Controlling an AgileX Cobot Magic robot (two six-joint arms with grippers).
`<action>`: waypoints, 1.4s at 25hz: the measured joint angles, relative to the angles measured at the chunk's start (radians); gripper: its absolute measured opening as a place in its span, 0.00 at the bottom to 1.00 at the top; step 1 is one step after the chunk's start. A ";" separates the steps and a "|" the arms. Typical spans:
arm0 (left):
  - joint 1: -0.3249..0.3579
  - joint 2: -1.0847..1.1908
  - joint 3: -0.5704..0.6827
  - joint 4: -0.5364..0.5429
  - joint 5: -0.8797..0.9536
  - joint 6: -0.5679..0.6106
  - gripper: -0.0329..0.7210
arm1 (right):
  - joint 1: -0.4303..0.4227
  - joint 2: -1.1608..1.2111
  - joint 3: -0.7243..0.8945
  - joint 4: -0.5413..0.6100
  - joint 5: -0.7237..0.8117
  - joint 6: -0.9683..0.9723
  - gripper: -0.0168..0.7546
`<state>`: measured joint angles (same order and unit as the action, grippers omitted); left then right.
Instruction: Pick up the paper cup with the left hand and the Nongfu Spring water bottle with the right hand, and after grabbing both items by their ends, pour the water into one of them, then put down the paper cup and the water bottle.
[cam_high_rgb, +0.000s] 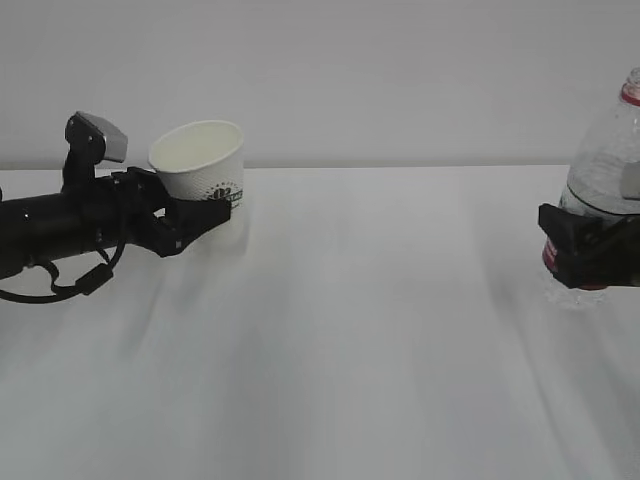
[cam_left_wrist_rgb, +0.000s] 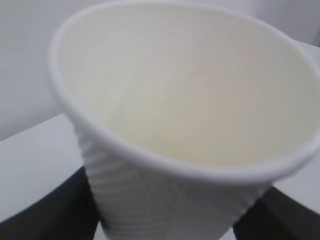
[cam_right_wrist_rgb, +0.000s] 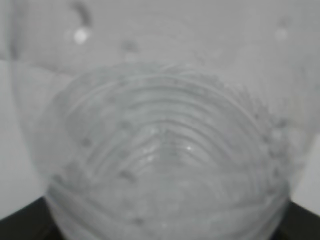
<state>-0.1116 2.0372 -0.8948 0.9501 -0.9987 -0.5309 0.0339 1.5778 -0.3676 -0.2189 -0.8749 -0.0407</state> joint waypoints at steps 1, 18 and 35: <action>0.000 -0.008 0.000 0.031 -0.007 -0.015 0.74 | 0.000 -0.008 0.000 -0.009 0.005 0.009 0.67; -0.192 -0.027 0.000 0.261 -0.108 -0.129 0.74 | 0.000 -0.167 0.002 -0.187 0.135 0.125 0.67; -0.383 -0.132 0.000 0.359 -0.103 -0.130 0.74 | 0.123 -0.257 -0.057 -0.379 0.309 0.197 0.67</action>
<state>-0.4947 1.9056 -0.8948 1.3094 -1.1021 -0.6613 0.1565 1.3207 -0.4246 -0.5980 -0.5657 0.1562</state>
